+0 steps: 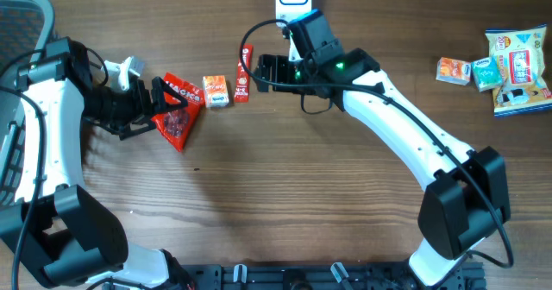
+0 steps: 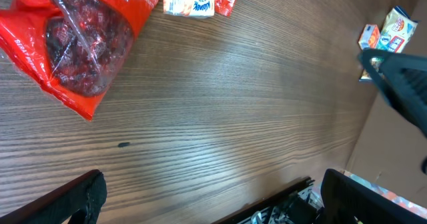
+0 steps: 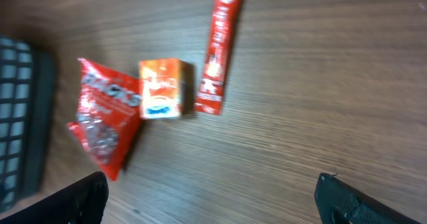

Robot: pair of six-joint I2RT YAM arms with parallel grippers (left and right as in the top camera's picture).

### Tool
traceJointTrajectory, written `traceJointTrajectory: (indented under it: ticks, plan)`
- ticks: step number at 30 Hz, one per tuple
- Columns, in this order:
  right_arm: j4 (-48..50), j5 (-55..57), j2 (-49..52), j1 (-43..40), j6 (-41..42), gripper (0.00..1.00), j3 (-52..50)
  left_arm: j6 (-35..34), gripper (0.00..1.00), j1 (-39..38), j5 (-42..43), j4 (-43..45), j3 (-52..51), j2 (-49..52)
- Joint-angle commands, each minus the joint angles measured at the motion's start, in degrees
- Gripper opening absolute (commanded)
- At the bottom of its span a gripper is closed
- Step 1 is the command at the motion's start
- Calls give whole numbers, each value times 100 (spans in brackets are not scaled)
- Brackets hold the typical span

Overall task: Scan the item barcode
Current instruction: 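Move the empty right gripper back above the pile, then reach the left gripper to the red Hacks bag and grasp it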

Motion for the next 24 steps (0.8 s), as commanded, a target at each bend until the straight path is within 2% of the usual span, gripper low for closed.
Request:
traceJointTrajectory:
  ticks: [1,13,17,19,24]
  plan:
    - [-9,221,72,-48,181,100,-146,87,100,11,4,33,26,-52]
    - [-28,223,72,-48,79,100,-146,98,100,4,-2,612,11,-50]
    - [-31,221,72,-48,81,100,-146,74,100,-28,-826,933,-2,-22]
    - [-35,221,72,-48,79,100,-146,-280,100,-28,-1384,1086,-2,55]
    - [-26,223,72,-48,79,99,-146,-413,100,-72,-1488,1126,-2,337]
